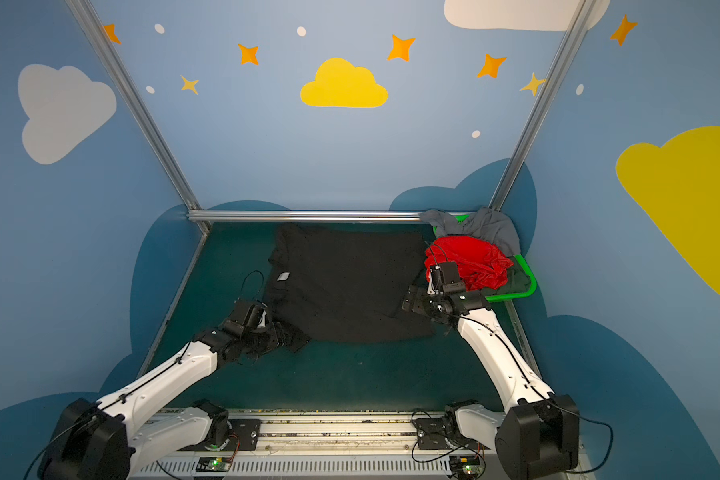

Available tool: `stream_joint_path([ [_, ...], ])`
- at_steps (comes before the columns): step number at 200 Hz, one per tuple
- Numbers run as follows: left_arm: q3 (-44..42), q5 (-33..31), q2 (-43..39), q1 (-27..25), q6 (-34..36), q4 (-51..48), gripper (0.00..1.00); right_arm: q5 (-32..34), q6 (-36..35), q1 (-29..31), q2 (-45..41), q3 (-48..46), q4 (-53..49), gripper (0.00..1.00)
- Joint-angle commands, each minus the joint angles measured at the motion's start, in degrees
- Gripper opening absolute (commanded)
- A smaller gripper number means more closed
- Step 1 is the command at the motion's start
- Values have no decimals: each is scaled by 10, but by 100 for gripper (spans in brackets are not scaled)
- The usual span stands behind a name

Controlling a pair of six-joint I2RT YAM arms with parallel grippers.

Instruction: Fold and stack the t-shirts

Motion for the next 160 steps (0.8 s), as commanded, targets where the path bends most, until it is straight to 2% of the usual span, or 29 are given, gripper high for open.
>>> stream_joint_path([
  [1,-3,4,26,-9,-18,40,60,-12,15,-2,-6,-12,16,98],
  [68,-4,-47,82,-30,-24,57,54,-14,12,-3,-3,-23,18,98],
  [103,2,-53,121,-38,-28,64,50,-5,19,-4,-7,-29,19,98],
  [121,13,-60,143,-40,-33,48,37,-2,21,-4,-11,-32,20,98],
  [133,18,-64,153,-40,-37,35,25,1,19,-4,-12,-32,19,98],
  [160,7,-71,135,-40,-48,23,5,16,-2,-4,-7,-27,4,97],
])
